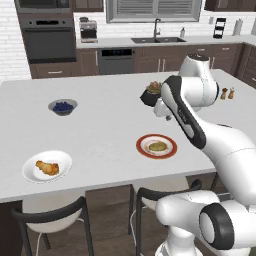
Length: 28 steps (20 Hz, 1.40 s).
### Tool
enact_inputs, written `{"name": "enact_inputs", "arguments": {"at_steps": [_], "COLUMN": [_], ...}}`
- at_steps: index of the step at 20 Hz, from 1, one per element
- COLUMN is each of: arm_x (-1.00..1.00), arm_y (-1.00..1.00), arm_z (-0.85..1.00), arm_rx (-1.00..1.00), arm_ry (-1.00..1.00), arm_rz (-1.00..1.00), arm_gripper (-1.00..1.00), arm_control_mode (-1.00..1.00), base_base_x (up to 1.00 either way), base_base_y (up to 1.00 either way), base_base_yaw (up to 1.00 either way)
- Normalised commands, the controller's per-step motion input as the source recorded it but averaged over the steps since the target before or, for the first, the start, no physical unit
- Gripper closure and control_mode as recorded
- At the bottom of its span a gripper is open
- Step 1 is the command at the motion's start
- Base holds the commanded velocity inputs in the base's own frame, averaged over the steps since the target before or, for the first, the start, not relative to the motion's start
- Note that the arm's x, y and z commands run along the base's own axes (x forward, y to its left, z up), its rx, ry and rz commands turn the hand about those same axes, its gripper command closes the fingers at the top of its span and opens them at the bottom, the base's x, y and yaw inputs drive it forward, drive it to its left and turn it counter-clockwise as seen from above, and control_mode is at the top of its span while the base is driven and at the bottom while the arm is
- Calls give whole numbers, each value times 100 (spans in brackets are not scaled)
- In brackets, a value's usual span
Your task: Pick the chicken drumstick and potato from their plates and place them in the bowl. Then put the bowl in the fridge.
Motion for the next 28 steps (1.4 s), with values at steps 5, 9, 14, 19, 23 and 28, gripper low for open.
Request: {"name": "enact_inputs", "arguments": {"at_steps": [5,9,14,19,23,28], "arm_x": [-16,13,82,75,21,27], "arm_y": [-9,-4,0,-2,0,-20], "arm_z": [-28,-72,-58,-43,-57,-60], "arm_rx": [-1,-16,-13,-4,-7,-8], "arm_ry": [0,1,3,7,1,6], "arm_rz": [7,30,23,15,20,16], "arm_gripper": [-100,-100,-100,-100,-100,-100], "arm_control_mode": [-100,-100,-100,-100,-100,-100], "base_base_x": [0,0,0,0,0,0], "base_base_y": [0,0,0,0,0,0], "base_base_yaw": [0,0,0,0,0,0]}}
